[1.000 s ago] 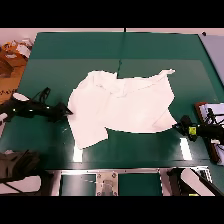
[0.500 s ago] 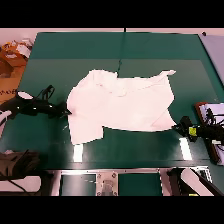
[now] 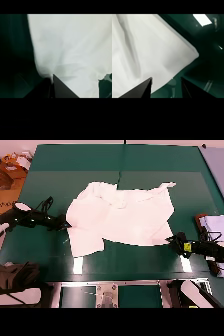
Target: Fold the shirts.
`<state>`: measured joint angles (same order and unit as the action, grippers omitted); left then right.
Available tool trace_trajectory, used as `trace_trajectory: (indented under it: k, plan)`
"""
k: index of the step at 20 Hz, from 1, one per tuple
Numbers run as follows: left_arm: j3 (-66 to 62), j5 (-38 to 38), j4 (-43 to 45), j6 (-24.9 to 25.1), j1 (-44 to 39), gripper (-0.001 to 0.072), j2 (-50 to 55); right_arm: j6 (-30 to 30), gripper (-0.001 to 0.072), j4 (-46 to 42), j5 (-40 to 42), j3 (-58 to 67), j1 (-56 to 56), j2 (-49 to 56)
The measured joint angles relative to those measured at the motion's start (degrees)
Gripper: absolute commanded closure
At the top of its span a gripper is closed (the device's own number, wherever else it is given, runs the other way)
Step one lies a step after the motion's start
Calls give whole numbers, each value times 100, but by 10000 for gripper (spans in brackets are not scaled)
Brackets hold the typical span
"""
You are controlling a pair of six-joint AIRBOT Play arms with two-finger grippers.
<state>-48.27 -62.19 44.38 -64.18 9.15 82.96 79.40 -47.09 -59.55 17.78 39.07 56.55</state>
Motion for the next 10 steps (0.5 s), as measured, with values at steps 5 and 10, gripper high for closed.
trace_trajectory:
  k: [5,10]
  plan:
    - [2,-20,-28,15,-2,680,-2,-243,297,625,960,-308,-13,2]
    - [4,4,-59,20,-2,680,-2,-627,326,977,1502,-372,-9,131]
